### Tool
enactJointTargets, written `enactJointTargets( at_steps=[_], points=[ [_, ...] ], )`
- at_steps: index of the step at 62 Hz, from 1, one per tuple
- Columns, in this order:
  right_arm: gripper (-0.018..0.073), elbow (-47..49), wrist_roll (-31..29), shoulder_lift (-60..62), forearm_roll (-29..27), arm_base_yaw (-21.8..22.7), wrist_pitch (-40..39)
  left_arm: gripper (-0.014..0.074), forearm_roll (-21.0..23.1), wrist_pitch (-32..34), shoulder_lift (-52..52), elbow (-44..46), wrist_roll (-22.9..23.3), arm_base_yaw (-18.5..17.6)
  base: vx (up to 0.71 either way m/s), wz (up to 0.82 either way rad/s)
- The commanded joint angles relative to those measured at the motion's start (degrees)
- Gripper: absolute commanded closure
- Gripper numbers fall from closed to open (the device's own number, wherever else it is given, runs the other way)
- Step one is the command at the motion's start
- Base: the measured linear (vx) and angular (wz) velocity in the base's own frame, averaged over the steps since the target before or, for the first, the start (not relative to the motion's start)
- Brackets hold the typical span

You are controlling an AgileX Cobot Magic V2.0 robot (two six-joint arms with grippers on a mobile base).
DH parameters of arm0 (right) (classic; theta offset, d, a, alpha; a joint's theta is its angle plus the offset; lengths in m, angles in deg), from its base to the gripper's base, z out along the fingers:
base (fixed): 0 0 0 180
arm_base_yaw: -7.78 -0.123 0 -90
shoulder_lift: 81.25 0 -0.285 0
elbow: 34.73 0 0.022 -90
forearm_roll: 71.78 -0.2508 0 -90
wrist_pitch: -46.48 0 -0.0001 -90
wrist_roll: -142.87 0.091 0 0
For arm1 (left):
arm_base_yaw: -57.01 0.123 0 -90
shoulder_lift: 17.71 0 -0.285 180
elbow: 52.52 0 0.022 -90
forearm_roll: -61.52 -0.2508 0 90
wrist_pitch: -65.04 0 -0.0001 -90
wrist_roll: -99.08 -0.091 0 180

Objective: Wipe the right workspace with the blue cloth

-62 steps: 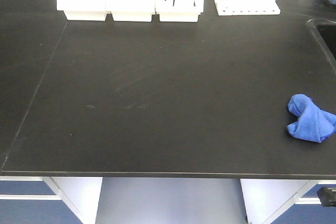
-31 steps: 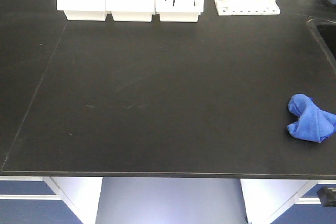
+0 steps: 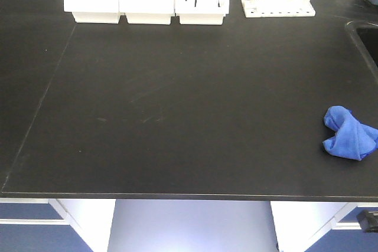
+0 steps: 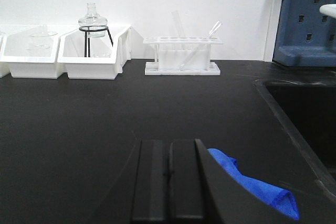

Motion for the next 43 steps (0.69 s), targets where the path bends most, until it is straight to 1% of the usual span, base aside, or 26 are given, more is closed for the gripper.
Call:
enactJointTargets(
  at_steps=[1, 8, 14, 17, 24, 27, 29, 31, 38, 40, 43],
  points=[
    [0.0564, -1.13, -0.35, 0.25, 0.23, 0.39, -4.77, 0.0602, -0.05, 4.57, -0.93, -1.78, 0.49, 0.22, 0.0, 0.0],
    [0.0564, -1.13, -0.29, 0.25, 0.23, 0.39, -4.93, 0.0602, -0.05, 4.57, -0.93, -1.78, 0.49, 0.22, 0.0, 0.0],
    [0.0564, -1.13, -0.28, 0.25, 0.23, 0.39, -7.56, 0.0602, -0.05, 4.57, -0.93, -1.78, 0.49, 0.22, 0.0, 0.0],
    [0.0564, -0.99, -0.23, 0.25, 0.23, 0.39, -11.06, 0.0602, -0.05, 4.57, -0.93, -1.78, 0.49, 0.22, 0.0, 0.0],
    [0.0562, 0.09, 1.89, 0.25, -0.62, 0.39, -25.49, 0.0602, -0.05, 4.57, -0.93, -1.78, 0.49, 0.22, 0.0, 0.0],
    [0.0561, 1.31, 3.18, 0.25, -2.06, 0.39, -27.47, 0.0602, -0.05, 4.57, -0.93, -1.78, 0.49, 0.22, 0.0, 0.0],
    [0.056, 2.83, 3.27, 0.25, -3.03, 0.39, -26.51, 0.0602, -0.05, 4.57, -0.93, -1.78, 0.49, 0.22, 0.0, 0.0],
    [0.056, 4.84, 2.89, 0.19, -3.54, 0.43, -23.66, 0.0602, -0.05, 4.57, -0.93, -1.78, 0.49, 0.22, 0.0, 0.0],
    [0.0559, 14.58, 2.24, -2.69, -2.97, 1.07, -7.93, 0.0602, -0.05, 4.57, -0.93, -1.78, 0.49, 0.22, 0.0, 0.0],
    [0.0559, 18.09, 2.24, -4.54, -1.12, 1.56, -3.49, 0.0602, -0.05, 4.57, -0.93, -1.78, 0.49, 0.22, 0.0, 0.0],
    [0.0559, 22.85, 2.54, -7.77, 3.93, 2.43, 1.11, 0.0602, -0.05, 4.57, -0.93, -1.78, 0.49, 0.22, 0.0, 0.0]
  ],
)
